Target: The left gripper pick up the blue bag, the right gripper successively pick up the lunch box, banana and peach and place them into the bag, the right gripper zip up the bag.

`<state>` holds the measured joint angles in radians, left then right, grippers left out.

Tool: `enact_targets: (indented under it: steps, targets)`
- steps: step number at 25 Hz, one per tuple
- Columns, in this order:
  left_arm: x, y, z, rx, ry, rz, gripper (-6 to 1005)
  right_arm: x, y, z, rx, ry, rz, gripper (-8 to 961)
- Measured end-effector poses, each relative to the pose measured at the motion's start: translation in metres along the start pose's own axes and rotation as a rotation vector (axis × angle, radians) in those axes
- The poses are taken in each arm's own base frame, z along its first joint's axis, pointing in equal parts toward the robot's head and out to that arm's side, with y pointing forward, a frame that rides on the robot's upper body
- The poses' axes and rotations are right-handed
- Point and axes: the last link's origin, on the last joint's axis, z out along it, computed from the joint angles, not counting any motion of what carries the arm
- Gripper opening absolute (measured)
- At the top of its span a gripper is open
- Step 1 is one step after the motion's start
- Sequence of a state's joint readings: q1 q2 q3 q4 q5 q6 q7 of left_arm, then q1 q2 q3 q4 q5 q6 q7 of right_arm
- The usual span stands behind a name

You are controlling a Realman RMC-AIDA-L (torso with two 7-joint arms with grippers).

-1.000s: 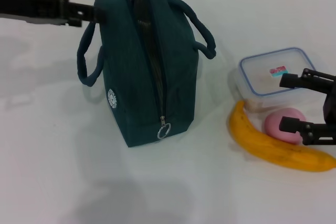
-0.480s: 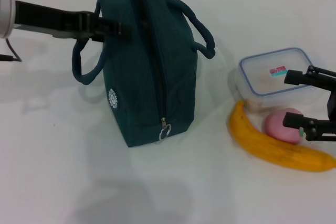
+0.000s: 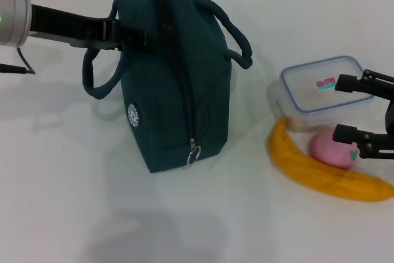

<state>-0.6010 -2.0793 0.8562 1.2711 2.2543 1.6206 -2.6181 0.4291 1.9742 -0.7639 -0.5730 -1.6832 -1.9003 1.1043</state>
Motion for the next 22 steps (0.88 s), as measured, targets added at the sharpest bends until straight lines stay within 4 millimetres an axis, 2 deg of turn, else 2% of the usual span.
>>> enact_targets:
  steps: [2,5,16,19,22]
  targets:
    - [0.0,0.0,0.0,0.0,-0.009,-0.01,831,0.0,0.0,0.0,0.0,0.0,-0.002,828]
    - [-0.001,-0.001,0.0,0.0,-0.013,-0.023,608,-0.001,-0.001,0.0,0.002,-0.004,-0.003,828]
    - [-0.01,-0.002,0.005,-0.06,-0.033,-0.096,159,-0.003,-0.007,-0.002,0.043,-0.008,-0.021,827]
    - [-0.011,0.0,0.002,-0.077,-0.041,-0.105,127,-0.006,-0.018,-0.009,0.138,-0.03,0.016,826]
    - [-0.013,0.001,0.0,-0.088,-0.058,-0.108,95,-0.001,-0.038,-0.02,0.311,-0.035,0.115,826]
